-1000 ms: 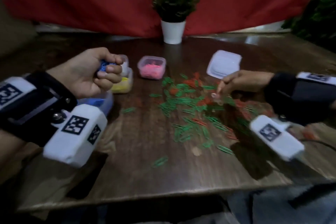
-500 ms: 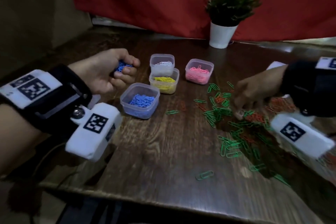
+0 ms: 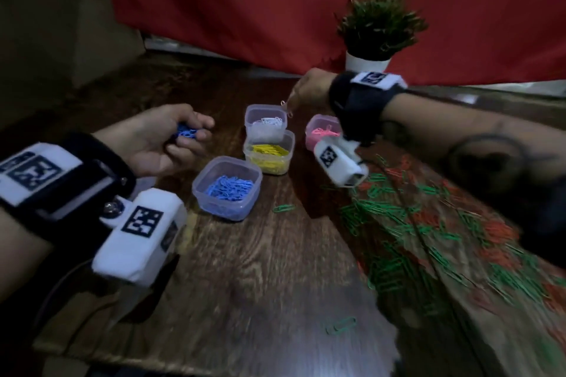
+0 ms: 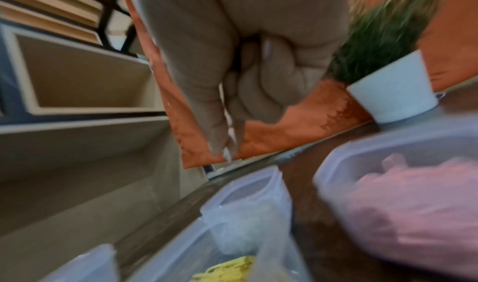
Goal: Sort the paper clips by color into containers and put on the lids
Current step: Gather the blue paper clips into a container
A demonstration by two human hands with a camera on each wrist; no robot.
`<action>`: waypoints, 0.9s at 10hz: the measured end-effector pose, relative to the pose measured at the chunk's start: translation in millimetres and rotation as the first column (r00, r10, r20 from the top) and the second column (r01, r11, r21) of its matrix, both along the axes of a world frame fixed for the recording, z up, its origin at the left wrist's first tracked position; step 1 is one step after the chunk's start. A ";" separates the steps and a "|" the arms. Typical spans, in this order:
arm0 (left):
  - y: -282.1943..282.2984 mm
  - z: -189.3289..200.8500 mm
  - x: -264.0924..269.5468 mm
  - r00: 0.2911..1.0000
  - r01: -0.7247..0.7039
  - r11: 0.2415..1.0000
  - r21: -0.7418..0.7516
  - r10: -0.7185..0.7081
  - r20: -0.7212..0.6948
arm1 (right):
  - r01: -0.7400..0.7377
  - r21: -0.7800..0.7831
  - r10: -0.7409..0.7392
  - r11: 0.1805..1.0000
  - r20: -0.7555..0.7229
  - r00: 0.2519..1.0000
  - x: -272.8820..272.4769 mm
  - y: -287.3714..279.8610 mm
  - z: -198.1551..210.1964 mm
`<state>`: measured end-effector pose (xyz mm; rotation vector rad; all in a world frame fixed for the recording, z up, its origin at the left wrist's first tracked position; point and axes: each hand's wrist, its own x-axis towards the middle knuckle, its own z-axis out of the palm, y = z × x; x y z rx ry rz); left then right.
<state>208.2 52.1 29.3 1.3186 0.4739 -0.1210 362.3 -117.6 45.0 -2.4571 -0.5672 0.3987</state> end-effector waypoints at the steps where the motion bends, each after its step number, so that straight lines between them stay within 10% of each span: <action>1: 8.6 -2.7 -0.6 1.000 -0.013 1.000 -0.013 0.013 -0.009 | 0.034 0.034 -0.034 0.999 0.016 0.999 6.1 24.9 -14.9; 2: 14.3 -3.3 -2.8 1.000 0.012 0.999 0.037 -0.011 -0.025 | -0.031 -0.171 0.043 0.985 0.067 0.997 16.0 26.9 -14.4; 3: 16.9 -1.9 -3.3 0.994 0.083 0.991 0.104 -0.075 -0.076 | 0.053 0.009 -0.053 0.999 -0.012 0.999 14.6 25.4 -4.3; 4: 4.4 -6.7 -0.7 0.963 0.231 0.941 0.249 -0.184 -0.197 | 0.004 -0.094 -0.033 0.996 -0.306 0.951 6.8 24.6 -3.8; 6: -30.5 -9.1 -0.6 0.903 0.427 0.726 0.540 -0.308 -0.299 | -0.181 -0.082 0.121 0.980 -0.480 0.869 -37.7 21.6 -3.8; 9: 7.4 0.1 -22.8 0.991 0.113 0.674 0.730 -0.132 -0.032 | -0.232 -0.025 0.197 0.972 -0.442 0.875 -87.0 59.0 -6.7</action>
